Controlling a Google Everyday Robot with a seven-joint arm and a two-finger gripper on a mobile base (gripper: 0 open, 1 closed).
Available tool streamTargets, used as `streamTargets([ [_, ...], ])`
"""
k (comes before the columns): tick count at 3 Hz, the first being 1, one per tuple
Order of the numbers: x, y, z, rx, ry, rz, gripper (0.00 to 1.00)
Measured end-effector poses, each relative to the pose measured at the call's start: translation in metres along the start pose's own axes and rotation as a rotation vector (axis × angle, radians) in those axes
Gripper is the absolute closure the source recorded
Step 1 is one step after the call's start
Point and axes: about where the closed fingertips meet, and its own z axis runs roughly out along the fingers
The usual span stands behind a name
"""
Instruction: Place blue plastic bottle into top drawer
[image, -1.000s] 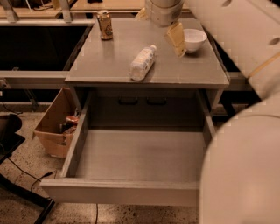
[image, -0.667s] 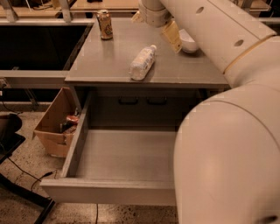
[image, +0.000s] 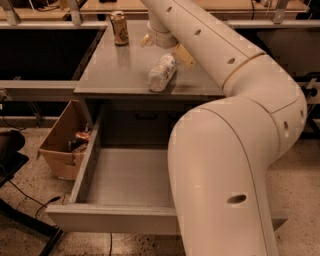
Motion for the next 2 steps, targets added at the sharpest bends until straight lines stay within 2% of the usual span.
streamTargets([
  [1, -0.0172, 0.0000, 0.0247, -0.020, -0.082, -0.026, 0.23],
  [2, -0.0183, -0.0002, 0.0264, -0.021, -0.087, -0.027, 0.47],
])
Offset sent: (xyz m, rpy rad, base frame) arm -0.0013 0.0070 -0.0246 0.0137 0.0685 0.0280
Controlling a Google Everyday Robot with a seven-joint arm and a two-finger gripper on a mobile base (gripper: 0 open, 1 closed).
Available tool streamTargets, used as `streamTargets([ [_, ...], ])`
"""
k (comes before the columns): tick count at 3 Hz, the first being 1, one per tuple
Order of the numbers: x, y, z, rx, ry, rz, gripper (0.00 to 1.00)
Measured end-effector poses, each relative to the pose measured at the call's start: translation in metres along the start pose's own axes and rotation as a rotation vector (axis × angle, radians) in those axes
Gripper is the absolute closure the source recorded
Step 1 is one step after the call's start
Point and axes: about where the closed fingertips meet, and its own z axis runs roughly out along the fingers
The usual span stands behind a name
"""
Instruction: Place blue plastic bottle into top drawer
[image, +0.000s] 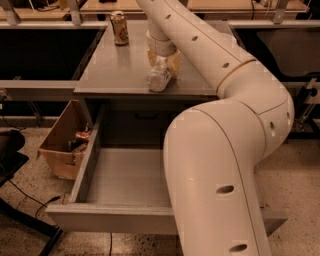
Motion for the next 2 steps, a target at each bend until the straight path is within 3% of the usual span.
streamTargets([
  [2, 0.005, 0.008, -0.012, 0.018, 0.012, 0.018, 0.93],
])
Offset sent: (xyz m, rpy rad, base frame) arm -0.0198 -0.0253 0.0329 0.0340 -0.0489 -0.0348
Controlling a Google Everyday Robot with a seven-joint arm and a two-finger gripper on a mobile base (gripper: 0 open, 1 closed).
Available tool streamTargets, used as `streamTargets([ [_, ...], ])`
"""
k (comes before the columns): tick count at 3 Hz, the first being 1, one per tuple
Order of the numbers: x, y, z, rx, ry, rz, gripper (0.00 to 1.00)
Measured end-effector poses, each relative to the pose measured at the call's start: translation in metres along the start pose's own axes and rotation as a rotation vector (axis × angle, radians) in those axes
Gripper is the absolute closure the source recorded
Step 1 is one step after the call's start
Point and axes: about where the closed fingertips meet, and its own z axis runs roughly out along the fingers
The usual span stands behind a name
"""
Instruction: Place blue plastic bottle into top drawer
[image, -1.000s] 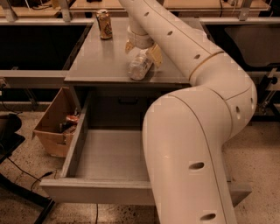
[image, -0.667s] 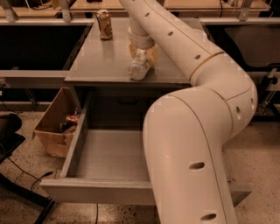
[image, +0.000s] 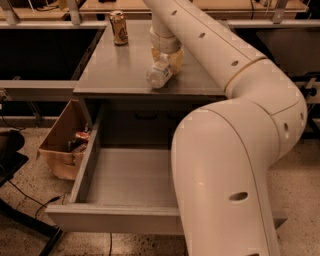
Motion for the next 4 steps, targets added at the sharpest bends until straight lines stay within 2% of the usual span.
streamTargets([
  [1, -0.003, 0.020, -0.038, 0.001, 0.035, 0.028, 1.00],
  [2, -0.028, 0.048, -0.095, 0.014, 0.064, 0.067, 1.00],
  [3, -0.080, 0.077, -0.145, 0.029, 0.041, 0.117, 1.00],
  [4, -0.156, 0.104, -0.156, 0.004, -0.056, 0.207, 1.00],
])
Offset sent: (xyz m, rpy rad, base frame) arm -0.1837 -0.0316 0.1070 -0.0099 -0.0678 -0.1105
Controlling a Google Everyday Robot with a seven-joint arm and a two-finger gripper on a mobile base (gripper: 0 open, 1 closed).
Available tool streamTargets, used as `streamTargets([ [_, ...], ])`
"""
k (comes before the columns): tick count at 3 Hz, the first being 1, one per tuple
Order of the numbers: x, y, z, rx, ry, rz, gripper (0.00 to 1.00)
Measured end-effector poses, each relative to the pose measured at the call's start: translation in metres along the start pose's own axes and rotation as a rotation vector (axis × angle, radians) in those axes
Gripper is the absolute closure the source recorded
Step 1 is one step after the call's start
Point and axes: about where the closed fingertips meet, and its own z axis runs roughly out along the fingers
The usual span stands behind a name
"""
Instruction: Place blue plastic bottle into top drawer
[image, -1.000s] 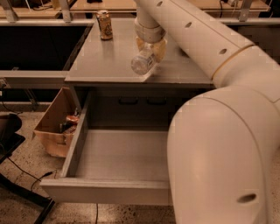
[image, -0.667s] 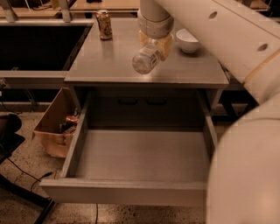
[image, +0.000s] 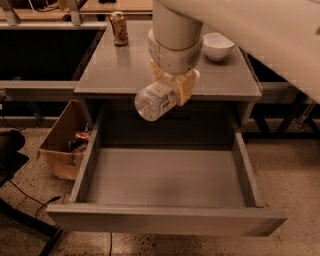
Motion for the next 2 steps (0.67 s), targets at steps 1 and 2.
streamTargets([
  [1, -0.060, 0.039, 0.012, -0.015, -0.074, 0.129, 1.00],
  [2, -0.088, 0.070, 0.081, -0.038, -0.121, 0.249, 1.00],
])
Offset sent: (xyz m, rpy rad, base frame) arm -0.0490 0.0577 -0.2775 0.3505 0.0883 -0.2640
